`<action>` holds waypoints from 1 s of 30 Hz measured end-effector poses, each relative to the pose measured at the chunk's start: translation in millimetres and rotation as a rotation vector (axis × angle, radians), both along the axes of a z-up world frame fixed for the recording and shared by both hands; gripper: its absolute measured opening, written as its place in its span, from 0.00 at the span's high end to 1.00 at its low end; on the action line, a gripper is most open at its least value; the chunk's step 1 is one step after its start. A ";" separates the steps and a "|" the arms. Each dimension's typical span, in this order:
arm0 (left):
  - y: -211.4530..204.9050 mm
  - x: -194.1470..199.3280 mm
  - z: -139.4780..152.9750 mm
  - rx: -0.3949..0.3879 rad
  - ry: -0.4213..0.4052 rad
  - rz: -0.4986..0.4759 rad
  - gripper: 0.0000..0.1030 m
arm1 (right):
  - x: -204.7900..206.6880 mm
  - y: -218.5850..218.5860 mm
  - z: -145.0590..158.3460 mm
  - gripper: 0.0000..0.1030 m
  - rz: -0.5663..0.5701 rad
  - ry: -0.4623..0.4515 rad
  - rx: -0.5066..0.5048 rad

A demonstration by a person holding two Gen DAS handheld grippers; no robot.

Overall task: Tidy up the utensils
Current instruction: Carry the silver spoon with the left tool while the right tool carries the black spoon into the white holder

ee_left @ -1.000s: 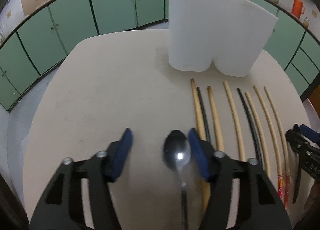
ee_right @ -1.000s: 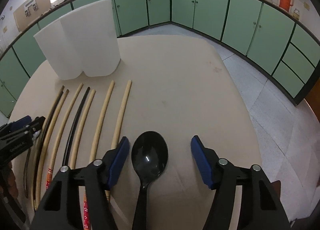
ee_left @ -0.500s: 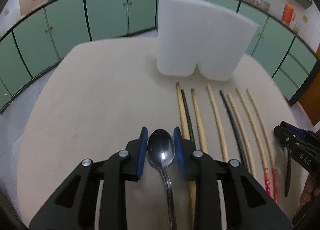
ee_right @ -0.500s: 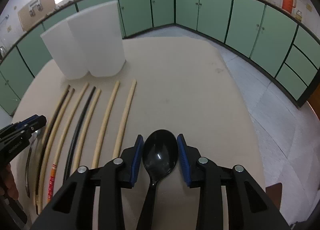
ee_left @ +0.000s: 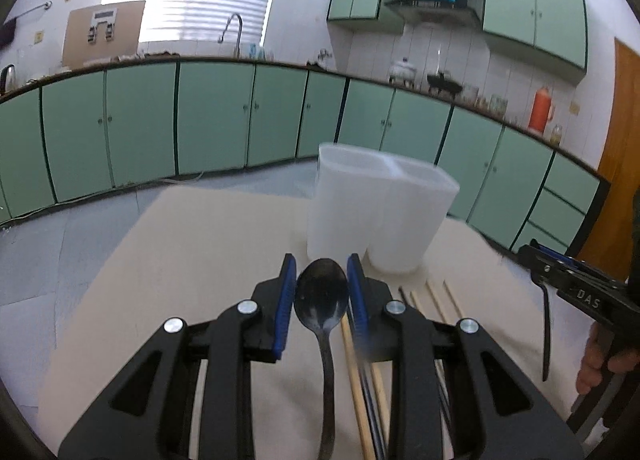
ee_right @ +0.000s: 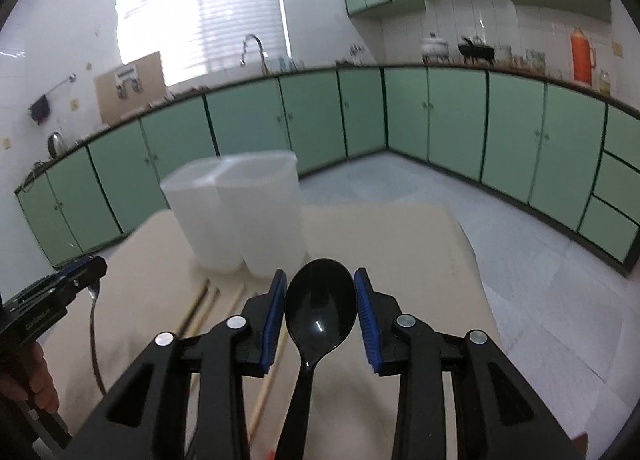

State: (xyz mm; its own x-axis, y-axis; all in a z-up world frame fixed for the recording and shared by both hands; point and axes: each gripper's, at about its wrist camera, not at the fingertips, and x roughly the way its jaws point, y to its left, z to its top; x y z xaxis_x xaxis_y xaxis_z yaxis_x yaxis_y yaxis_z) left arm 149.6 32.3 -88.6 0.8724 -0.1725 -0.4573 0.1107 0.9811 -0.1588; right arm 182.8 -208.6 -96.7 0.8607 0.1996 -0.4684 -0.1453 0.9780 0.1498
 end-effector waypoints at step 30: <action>-44.2 141.3 98.4 -0.092 -0.287 -0.064 0.77 | 148.1 50.3 68.8 0.67 0.013 -0.367 0.007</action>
